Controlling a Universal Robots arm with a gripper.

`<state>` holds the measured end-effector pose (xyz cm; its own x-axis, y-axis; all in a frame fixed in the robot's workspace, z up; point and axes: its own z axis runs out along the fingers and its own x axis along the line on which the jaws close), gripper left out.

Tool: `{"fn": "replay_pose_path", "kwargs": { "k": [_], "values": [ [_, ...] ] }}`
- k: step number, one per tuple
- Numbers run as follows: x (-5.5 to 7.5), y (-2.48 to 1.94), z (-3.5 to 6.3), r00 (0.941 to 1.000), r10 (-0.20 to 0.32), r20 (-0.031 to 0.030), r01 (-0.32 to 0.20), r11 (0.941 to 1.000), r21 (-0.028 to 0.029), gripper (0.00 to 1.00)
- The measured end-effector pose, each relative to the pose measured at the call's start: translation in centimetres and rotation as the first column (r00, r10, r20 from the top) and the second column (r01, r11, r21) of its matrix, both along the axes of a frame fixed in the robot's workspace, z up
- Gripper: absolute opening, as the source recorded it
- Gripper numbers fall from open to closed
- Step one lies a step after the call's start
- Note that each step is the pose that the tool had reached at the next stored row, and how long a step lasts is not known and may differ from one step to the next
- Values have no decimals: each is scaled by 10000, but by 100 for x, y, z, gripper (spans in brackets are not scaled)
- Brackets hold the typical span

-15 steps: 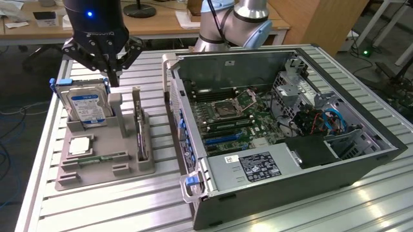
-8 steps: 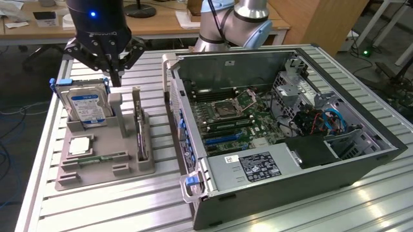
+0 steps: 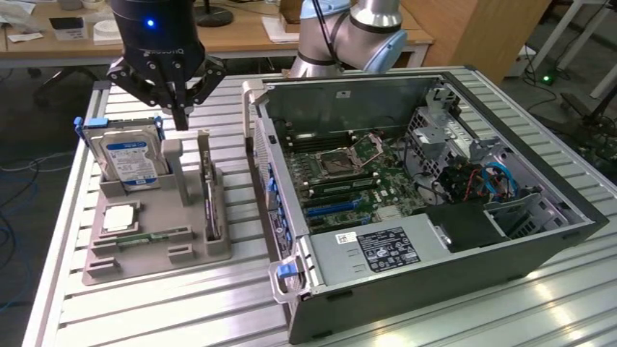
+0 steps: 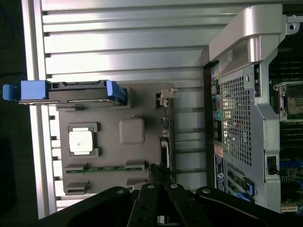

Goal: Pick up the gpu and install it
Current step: 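Pick up the gpu and move the gpu toward the slot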

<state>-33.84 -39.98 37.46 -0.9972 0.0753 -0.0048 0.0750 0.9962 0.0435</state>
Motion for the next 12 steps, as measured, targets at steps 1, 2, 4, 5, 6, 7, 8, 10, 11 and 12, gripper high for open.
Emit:
{"fn": "replay_pose_path", "kwargs": {
  "k": [1, 2, 4, 5, 6, 7, 8, 10, 11, 12],
  "values": [
    [0, 0, 0, 10000, 0, 0, 0, 10000, 0, 11],
    [0, 0, 0, 10000, -1, 0, 1, 10000, -1, 11],
    [0, 0, 0, 10000, 0, 0, 0, 10000, 0, 11],
    [0, 0, 0, 10000, 0, 1, 0, 10000, -1, 11],
    [0, 0, 0, 10000, 0, 0, 0, 10000, 0, 11],
    [0, 0, 0, 10000, 0, 0, 0, 10000, 0, 11],
    [0, 0, 0, 10000, 0, 0, 0, 10000, 0, 11],
    [-1, 0, 0, 10000, 0, 0, 0, 10000, 0, 11],
    [-3, 2, -2, 10000, -4, 51, 4, 10000, 2, 11],
    [-3, 3, -3, 10000, -7, 60, 7, 10000, 4, 11]
  ]
}}
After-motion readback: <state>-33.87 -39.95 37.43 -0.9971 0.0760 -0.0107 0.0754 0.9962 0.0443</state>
